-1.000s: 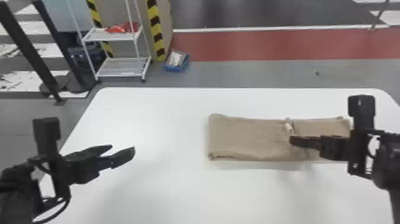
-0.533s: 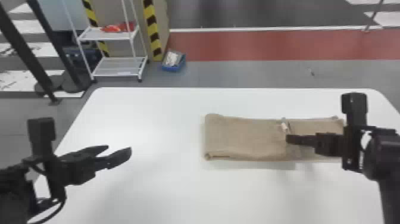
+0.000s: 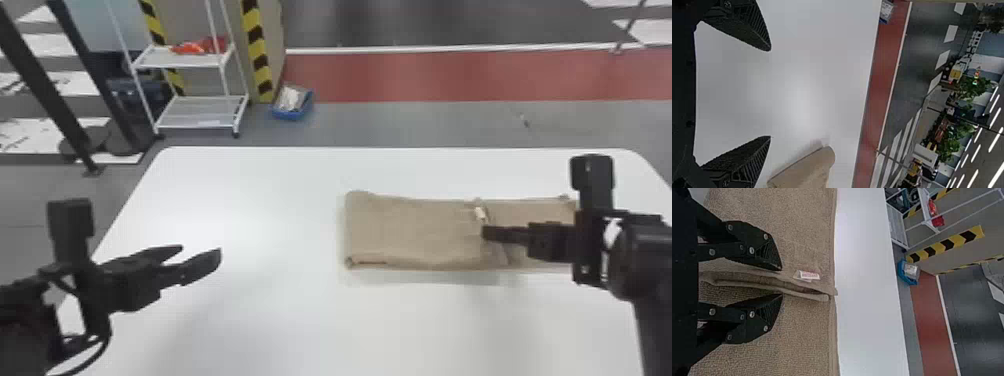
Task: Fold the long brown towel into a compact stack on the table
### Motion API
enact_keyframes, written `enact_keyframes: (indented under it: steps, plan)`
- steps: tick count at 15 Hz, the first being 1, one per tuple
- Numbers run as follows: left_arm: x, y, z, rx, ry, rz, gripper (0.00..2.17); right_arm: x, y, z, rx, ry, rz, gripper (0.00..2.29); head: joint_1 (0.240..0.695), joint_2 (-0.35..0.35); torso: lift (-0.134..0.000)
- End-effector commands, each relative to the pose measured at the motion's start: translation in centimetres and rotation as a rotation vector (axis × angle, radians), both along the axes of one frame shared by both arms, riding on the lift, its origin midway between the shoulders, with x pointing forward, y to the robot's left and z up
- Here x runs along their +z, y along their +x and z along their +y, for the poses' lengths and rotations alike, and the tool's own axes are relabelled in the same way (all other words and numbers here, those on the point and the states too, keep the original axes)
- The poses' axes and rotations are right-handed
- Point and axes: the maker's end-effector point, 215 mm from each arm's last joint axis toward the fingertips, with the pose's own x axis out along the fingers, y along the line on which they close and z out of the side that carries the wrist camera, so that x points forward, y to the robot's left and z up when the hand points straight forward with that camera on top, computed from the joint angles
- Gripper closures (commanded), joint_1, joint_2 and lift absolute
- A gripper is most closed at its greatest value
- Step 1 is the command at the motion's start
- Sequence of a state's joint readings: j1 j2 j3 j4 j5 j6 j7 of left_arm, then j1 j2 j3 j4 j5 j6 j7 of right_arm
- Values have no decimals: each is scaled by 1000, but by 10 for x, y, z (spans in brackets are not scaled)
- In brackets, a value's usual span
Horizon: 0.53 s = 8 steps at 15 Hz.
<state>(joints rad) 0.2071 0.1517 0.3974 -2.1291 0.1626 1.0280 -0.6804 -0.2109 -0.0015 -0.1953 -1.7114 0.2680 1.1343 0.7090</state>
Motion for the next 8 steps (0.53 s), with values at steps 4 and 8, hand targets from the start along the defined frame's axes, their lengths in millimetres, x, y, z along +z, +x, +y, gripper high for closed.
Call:
enact_keyframes:
  steps: [4,8]
  plan:
    - [-1,-2,2,-2,4,3,87,1,1,0,-1,-11,3,937,695,74,-124]
    - [-2,-2,3,0,6,5,87,-2,-1,1,-4,-5,15,934,695,75,-124]
